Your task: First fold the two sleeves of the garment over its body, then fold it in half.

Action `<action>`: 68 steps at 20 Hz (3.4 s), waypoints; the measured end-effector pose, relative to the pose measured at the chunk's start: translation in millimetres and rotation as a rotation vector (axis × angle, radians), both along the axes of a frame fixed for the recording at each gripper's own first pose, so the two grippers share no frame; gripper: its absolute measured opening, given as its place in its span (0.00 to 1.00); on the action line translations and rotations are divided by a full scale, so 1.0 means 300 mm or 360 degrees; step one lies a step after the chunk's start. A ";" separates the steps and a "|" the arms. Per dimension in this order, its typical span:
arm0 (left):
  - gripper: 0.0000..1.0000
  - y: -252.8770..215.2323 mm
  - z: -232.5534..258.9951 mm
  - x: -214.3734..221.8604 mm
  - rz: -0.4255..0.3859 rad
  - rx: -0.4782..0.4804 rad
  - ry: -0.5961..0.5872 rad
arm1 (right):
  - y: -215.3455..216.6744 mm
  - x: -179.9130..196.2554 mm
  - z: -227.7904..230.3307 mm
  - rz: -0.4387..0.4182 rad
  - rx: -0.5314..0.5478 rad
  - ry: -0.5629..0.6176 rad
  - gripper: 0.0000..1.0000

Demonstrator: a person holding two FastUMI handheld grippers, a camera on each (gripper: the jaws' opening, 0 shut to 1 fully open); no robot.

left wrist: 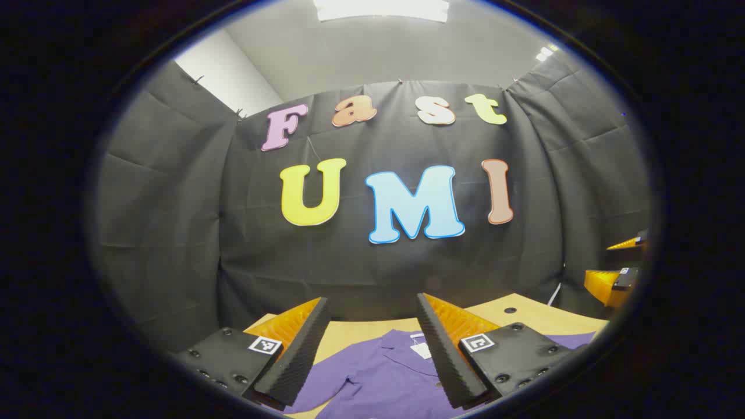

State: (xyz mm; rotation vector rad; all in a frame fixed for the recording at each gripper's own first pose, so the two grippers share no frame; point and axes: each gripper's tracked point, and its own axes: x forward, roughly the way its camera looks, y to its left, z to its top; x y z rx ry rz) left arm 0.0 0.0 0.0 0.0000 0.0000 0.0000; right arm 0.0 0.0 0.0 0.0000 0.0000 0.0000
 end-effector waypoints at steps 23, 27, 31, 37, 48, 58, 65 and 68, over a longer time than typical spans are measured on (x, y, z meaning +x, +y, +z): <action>0.94 -0.031 -0.054 0.018 0.0041 0.0024 0.0071 | -0.386 0.092 -0.460 -0.0479 0.0401 0.0711 0.90; 0.94 -0.024 -0.077 0.024 0.0061 0.0020 0.0097 | -0.462 0.064 -0.692 -0.0629 0.0603 0.1046 0.91; 0.94 -0.009 -0.095 0.035 0.0080 0.0013 0.0121 | -0.532 0.029 -0.879 -0.0764 0.0671 0.1343 0.90; 0.94 0.012 -0.132 0.045 0.0101 -0.0010 0.0151 | -0.545 -0.028 -1.086 -0.0858 0.0924 0.1707 0.92; 0.97 0.058 -0.181 0.044 0.0125 -0.0010 0.0175 | -0.503 -0.039 -1.208 -0.0885 0.1075 0.1950 0.95; 0.94 0.061 -0.166 0.018 0.0098 -0.0027 0.0136 | -0.499 -0.006 -1.193 -0.0869 0.1172 0.1882 0.12; 0.94 0.095 -0.160 -0.021 0.0138 -0.0036 0.0123 | -0.495 0.088 -1.053 -0.0763 0.1443 0.1575 0.01; 0.94 0.101 -0.164 -0.032 0.0151 -0.0058 0.0124 | -0.449 0.151 -0.884 -0.0587 0.1488 0.1418 0.01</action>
